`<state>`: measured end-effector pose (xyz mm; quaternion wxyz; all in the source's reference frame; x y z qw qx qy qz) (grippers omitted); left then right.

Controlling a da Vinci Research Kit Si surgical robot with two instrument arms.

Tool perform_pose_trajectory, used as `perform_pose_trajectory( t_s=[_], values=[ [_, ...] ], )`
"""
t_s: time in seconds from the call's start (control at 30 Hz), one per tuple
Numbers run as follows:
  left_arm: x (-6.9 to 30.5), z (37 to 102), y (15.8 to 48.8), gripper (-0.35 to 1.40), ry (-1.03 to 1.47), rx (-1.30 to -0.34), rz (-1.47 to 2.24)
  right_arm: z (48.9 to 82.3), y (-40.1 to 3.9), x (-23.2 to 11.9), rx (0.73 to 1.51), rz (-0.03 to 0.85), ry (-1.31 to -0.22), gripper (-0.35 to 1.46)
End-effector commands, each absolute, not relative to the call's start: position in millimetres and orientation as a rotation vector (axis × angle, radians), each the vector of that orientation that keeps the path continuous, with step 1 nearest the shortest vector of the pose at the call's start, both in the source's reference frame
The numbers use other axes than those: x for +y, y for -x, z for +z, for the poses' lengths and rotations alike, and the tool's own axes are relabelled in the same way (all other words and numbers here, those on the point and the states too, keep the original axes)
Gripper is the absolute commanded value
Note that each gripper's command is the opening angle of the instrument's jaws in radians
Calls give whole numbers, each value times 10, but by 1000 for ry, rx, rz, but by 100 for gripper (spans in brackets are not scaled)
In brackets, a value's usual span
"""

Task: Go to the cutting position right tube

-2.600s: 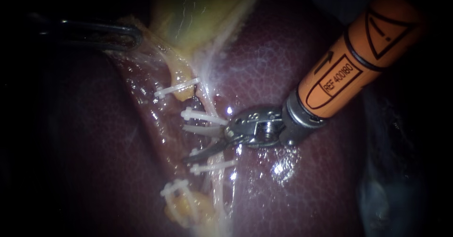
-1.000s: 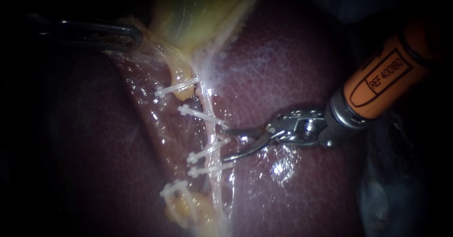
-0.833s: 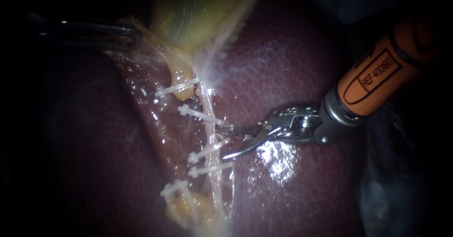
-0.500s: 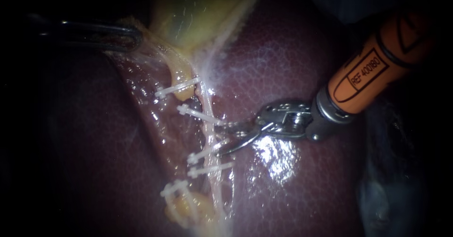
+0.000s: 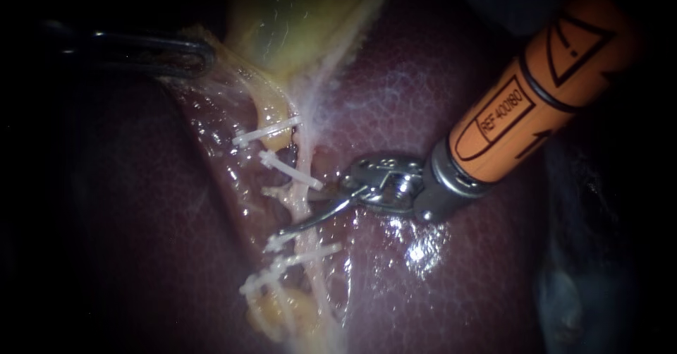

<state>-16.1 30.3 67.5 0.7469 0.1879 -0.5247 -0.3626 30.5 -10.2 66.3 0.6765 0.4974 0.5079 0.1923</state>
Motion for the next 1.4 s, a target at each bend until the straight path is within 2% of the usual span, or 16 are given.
perform_pose_trajectory(
  t_s=[0.03, 0.27, 0.6, 0.93, 1.13, 1.4],
  values=[
    [303, 675, 161, -35, -412, -1148, -793, 662, -307, -102, 1142, 437, -1124, 123],
    [303, 675, 161, -35, -412, -1148, -793, 658, -318, -105, 1183, 463, -1150, 123],
    [303, 676, 162, -35, -408, -1149, -787, 655, -322, -106, 1330, 467, -1223, 118],
    [302, 676, 162, -35, -410, -1150, -786, 625, -328, -102, 1418, 463, -1289, 117],
    [302, 676, 162, -35, -410, -1150, -786, 609, -328, -95, 1434, 472, -1302, 117],
    [302, 676, 162, -35, -410, -1150, -785, 608, -327, -94, 1434, 472, -1303, 117]
  ],
)
